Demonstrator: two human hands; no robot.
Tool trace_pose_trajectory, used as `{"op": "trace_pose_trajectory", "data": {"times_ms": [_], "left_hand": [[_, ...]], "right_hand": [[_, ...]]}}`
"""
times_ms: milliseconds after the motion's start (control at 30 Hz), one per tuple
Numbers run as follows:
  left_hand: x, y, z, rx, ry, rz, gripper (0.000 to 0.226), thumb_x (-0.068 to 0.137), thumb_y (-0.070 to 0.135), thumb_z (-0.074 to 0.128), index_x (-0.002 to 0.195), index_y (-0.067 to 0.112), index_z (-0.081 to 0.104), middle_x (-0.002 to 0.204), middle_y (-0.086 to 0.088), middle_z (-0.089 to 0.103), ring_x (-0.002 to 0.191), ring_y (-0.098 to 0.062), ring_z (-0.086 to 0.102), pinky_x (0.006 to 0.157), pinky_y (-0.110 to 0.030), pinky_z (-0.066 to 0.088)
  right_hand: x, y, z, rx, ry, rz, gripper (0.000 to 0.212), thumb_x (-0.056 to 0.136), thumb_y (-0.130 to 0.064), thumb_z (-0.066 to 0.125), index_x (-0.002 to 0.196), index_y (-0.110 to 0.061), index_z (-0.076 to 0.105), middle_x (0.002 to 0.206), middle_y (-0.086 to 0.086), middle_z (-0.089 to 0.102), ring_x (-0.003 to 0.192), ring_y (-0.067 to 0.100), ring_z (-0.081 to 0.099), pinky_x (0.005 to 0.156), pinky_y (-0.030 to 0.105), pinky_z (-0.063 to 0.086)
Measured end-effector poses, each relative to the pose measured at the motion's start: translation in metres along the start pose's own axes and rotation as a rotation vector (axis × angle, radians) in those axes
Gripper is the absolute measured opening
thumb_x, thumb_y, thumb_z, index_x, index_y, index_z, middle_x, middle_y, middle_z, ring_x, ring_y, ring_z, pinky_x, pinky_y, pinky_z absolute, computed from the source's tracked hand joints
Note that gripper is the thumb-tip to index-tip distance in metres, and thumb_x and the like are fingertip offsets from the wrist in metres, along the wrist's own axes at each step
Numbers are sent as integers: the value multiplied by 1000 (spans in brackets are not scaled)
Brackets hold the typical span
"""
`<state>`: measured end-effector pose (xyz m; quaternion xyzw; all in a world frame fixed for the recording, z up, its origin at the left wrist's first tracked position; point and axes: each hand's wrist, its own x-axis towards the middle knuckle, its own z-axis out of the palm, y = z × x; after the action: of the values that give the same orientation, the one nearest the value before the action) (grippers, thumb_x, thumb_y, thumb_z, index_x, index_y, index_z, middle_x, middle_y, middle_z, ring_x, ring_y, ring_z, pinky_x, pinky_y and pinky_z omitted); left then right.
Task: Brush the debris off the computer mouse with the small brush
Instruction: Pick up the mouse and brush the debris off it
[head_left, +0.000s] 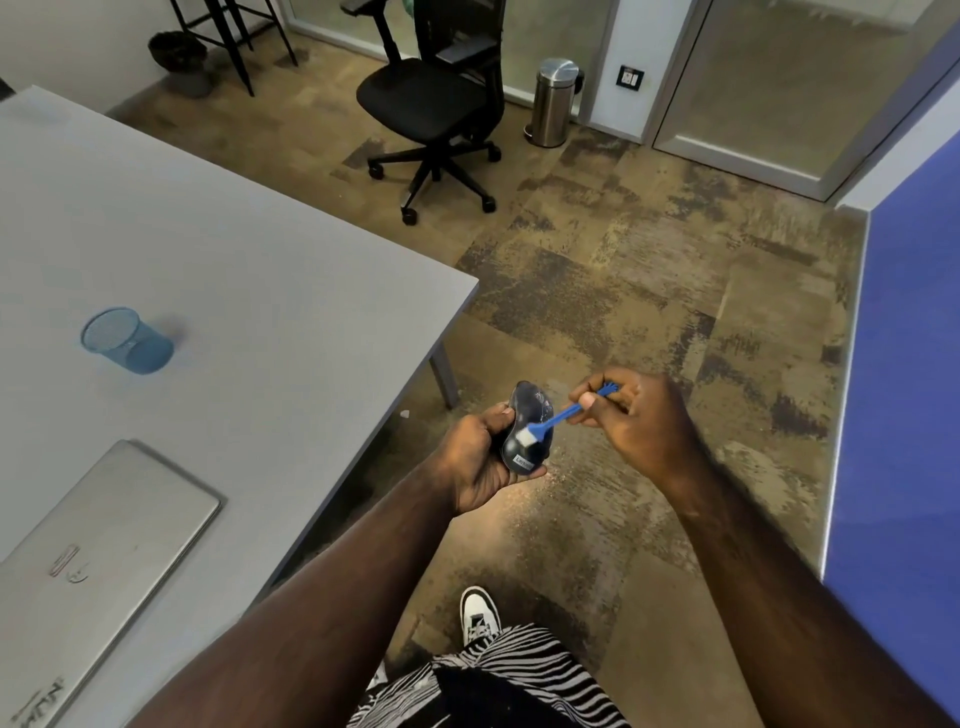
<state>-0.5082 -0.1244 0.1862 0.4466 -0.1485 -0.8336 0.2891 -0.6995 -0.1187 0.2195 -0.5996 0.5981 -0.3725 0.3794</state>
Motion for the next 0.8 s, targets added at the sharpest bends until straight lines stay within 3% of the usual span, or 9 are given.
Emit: {"op": "trace_pose_trajectory", "data": {"times_ms": [67,167,267,333,500,600,733,800], "left_hand": [[0,0,1,-3,-4,5,35,102,23,30,125,13,54,118,-19,56,89,-29,60,73,-41,54],[1,1,2,-19,0,5,37,102,23,32,131,11,51,120,-19,55,91,-30,60,71,-42,55],[0,2,3,-38,-19,15,40,102,22,31,135,8,48,120,-21,55,90,-30,60,71,-41,56],[-1,3,4,-52,-39,22,37,101,21,31,129,8,52,120,-22,55,90,-31,60,71,-41,56],[0,6,-1,-148,-36,20,38,102,20,31,133,12,50,125,-21,55,93,-33,61,70,-43,58],[0,5,-4,-157,-45,27,36,101,20,31,129,11,53,125,-23,55,92,-35,61,70,-43,58],[1,2,-5,-188,-55,9,35,101,20,32,128,13,53,125,-23,55,94,-37,62,71,-45,58],[2,1,-4,-184,-66,16,34,101,20,32,123,12,56,119,-23,59,92,-36,63,71,-44,58]], "right_hand": [[-2,-2,-2,17,-8,-15,35,88,-14,63,80,-47,71,79,-14,77,72,5,76,68,32,64],[-1,-1,-7,1,85,-17,36,93,-14,61,84,-48,68,80,-20,76,74,8,77,71,42,64],[-5,-2,-3,-26,-18,-39,23,87,-24,63,84,-46,70,83,-19,76,73,20,77,66,53,62],[-9,-2,0,-54,-44,-57,23,85,-26,63,83,-48,69,83,-21,75,74,11,77,66,48,63],[-5,8,-8,-76,226,-24,30,93,-19,61,87,-47,67,80,-14,76,73,14,77,65,49,63],[-9,9,-8,-65,149,-69,28,91,-21,61,85,-48,66,81,-22,74,73,6,76,64,48,63],[-5,16,-11,-86,246,13,26,94,-17,62,89,-42,68,77,-17,75,74,8,76,65,46,63],[-6,14,-8,-64,218,-10,25,91,-19,62,86,-43,68,75,-19,75,74,3,76,67,42,64]]}}
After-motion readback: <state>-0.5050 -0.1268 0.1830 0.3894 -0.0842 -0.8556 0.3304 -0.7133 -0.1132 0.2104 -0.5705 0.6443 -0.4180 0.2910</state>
